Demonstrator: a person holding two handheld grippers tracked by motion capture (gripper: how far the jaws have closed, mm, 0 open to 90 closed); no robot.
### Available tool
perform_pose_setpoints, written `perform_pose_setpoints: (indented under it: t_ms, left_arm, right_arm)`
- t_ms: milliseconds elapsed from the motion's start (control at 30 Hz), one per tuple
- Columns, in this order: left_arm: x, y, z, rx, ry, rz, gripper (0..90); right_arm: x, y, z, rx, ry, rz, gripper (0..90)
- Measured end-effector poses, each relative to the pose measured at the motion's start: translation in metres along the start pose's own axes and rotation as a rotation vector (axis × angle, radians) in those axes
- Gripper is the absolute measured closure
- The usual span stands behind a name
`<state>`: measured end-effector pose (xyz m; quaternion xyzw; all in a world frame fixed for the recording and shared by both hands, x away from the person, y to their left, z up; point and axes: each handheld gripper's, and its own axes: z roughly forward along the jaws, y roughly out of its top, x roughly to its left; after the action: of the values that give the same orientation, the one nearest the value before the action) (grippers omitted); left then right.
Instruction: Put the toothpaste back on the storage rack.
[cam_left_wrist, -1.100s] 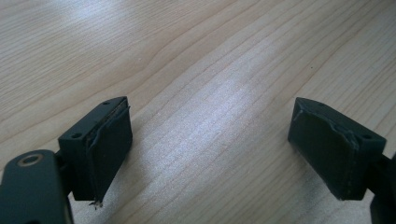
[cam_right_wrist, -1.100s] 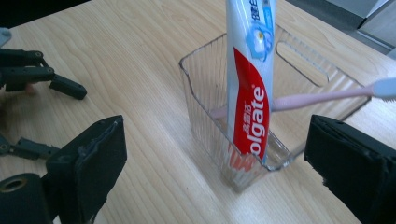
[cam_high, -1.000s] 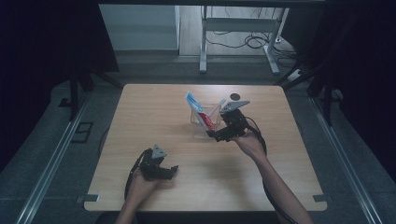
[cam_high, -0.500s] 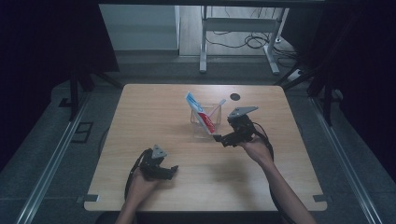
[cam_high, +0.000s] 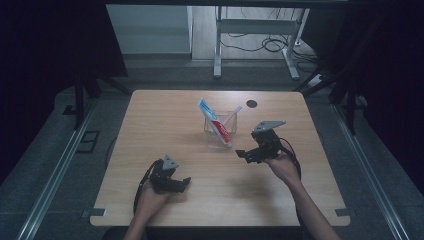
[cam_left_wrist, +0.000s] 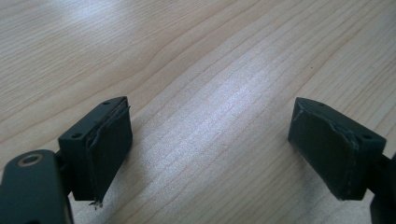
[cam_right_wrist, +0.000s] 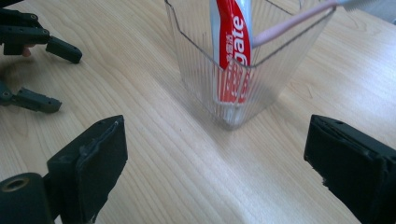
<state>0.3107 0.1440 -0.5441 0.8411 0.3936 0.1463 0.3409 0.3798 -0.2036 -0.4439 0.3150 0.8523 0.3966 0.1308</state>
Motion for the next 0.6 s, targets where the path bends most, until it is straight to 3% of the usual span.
perform_pose_setpoints:
  t_ms: [600]
  left_arm:
    - [0.0,0.0,0.0,0.001,0.0,0.0,13.8]
  right_arm:
    - [-0.003,-0.035,-0.017,0.017,-0.027,0.025,5.6]
